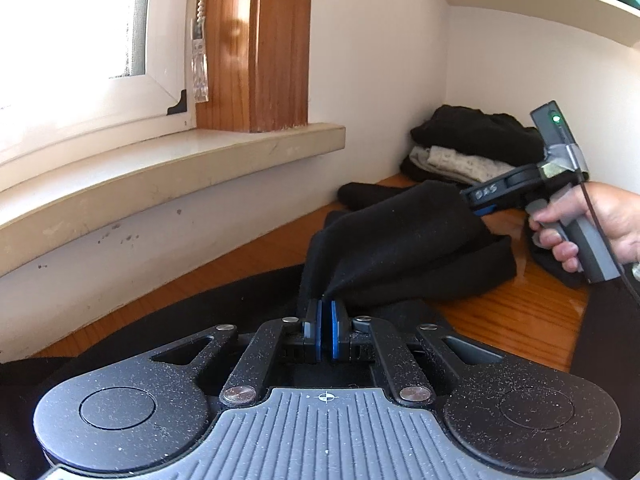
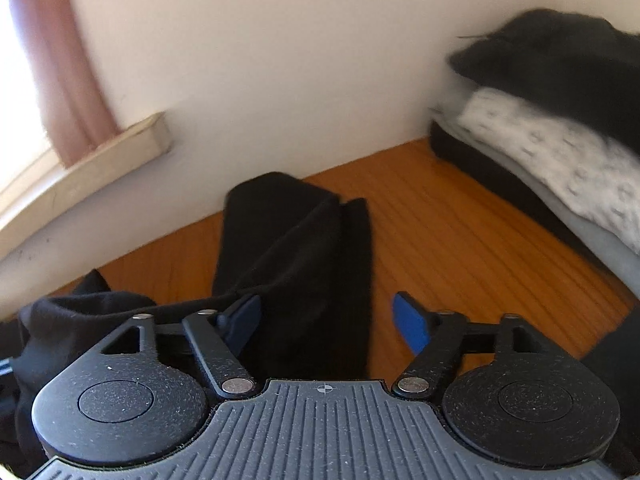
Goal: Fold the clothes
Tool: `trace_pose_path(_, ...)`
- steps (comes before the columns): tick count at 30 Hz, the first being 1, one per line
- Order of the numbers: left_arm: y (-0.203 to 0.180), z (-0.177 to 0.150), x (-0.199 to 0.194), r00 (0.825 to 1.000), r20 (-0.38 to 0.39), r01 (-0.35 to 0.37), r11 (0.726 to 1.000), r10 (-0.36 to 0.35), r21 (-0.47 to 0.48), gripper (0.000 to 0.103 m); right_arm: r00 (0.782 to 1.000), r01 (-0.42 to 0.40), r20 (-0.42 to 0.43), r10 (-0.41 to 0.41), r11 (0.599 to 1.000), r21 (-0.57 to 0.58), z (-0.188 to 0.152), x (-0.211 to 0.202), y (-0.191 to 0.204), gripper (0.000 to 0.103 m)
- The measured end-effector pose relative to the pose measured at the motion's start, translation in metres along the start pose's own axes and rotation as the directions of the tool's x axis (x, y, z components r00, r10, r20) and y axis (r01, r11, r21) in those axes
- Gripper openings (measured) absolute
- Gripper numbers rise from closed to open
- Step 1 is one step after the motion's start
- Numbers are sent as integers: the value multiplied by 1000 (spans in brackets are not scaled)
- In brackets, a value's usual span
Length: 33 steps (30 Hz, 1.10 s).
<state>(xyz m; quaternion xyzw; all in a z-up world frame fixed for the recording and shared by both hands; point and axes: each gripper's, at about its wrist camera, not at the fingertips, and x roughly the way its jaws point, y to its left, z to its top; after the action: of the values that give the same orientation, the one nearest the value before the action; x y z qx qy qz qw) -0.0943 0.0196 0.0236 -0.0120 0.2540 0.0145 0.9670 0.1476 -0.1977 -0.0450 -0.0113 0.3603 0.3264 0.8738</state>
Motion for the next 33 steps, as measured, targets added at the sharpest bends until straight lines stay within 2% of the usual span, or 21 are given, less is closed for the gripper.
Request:
trace_pose_path(1,0,0,0,1000,1,-1,1000,1,1,5,1000,-11,-5,11,1000,-28,0,1,5,34)
trace_pose_path(3,0,0,-2,1000,9,2,1000,-2,-1,5,1000,-7,2,8,998,-66,2,0,14,22)
trace_pose_path(4,0,0,-2,1000,14,3,1000,-3,-3,5,1000,10,28,-8,996,-85,5,-4,19,12)
trace_pose_path(6,0,1,-4,1000,25,12,1000,-12,0,5,990,55,137,-39,992,-112,12,-23,26,11)
trace_pose_path(7,-1,1,-4,999,28,18,1000,-18,4,5,971,100,229,-71,988,-118,17,-39,29,11)
trace_pose_path(8,-3,1,-4,999,30,24,1000,-24,11,5,939,156,325,-112,981,-112,20,-57,32,11)
trace_pose_path(9,-4,1,-3,999,27,23,1000,-23,18,5,914,187,382,-135,977,-101,24,-70,33,11)
trace_pose_path(10,-6,1,-2,1000,21,18,999,-19,26,5,907,192,398,-141,977,-90,26,-78,32,14)
trace_pose_path(11,-7,1,-1,1000,16,18,999,-18,32,5,908,199,391,-152,977,-81,28,-82,30,24)
trace_pose_path(12,-7,0,0,1000,10,19,999,-20,37,5,918,209,359,-168,975,-77,28,-81,26,30)
trace_pose_path(14,-8,0,1,1000,5,23,999,-24,40,5,932,189,324,-164,981,-46,26,-81,13,55)
trace_pose_path(17,-8,-1,1,1000,1,21,999,-21,45,5,942,170,284,-181,984,62,19,-77,-20,56)
trace_pose_path(23,-9,-4,3,1000,-8,18,998,-18,55,5,958,210,147,-245,954,215,3,-55,-72,55)
trace_pose_path(31,-10,-3,4,1000,-1,14,998,-14,61,5,948,304,35,-316,934,188,-13,-30,-82,55)
trace_pose_path(33,-9,-3,3,1000,7,9,998,-10,58,5,946,312,42,-322,937,155,-10,-23,-75,47)
